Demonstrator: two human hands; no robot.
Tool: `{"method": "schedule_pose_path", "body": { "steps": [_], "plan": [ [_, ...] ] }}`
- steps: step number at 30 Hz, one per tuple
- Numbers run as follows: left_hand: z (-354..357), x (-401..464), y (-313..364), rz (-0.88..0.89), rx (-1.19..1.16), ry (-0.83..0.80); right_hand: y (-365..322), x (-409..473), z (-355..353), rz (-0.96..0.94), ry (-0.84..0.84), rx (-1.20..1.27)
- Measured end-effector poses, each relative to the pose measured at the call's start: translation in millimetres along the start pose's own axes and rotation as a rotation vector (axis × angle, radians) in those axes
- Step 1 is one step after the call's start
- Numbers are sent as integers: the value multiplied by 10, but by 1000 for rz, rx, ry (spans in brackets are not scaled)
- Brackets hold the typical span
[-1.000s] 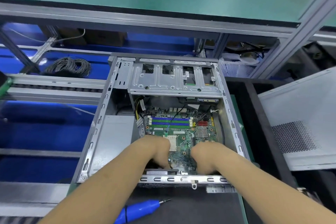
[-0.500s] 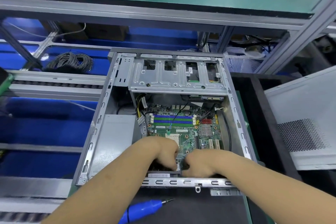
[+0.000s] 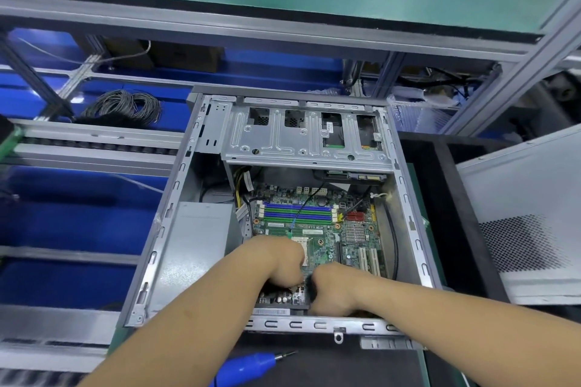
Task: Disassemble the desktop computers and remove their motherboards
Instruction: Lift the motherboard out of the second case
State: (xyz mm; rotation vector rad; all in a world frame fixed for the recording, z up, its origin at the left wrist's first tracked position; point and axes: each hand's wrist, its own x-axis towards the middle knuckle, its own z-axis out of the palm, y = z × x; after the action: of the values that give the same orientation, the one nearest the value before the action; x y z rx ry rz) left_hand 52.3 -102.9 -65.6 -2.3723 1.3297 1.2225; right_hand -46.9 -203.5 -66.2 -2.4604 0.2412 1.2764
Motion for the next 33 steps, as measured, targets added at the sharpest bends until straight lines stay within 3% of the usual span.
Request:
{"method": "schedule_pose_path", "body": {
  "steps": [8, 12, 14, 16, 18, 21, 24, 26, 30, 33],
  "plan": [
    [-46, -12, 8, 22, 41, 78, 119, 22, 5, -21, 154, 138],
    [-83, -50, 25, 21, 51, 190, 120, -14, -81, 48, 394, 215],
    [-147, -90, 38, 43, 9, 384, 118, -29, -156, 72, 560, 219],
    [-199, -132, 20, 76, -85, 705, 108, -48, -216, 92, 666, 163],
    [-231, -186, 2, 85, -192, 834, 68, -82, -241, 97, 706, 123],
    [-210, -227, 42, 140, -235, 700, -4, -163, -337, 130, 776, 37],
    [-260, -346, 29, 172, -392, 810, -55, -305, -459, 155, 894, 17],
    [-324, -456, -21, 191, -324, 846, -67, -397, -473, 137, 953, 16],
    [-486, -662, -80, 170, -254, 511, -95, -494, -386, 149, 989, -32],
    [-520, -762, -110, 215, -310, 367, -85, -460, -314, 159, 1020, -101]
  ]
}}
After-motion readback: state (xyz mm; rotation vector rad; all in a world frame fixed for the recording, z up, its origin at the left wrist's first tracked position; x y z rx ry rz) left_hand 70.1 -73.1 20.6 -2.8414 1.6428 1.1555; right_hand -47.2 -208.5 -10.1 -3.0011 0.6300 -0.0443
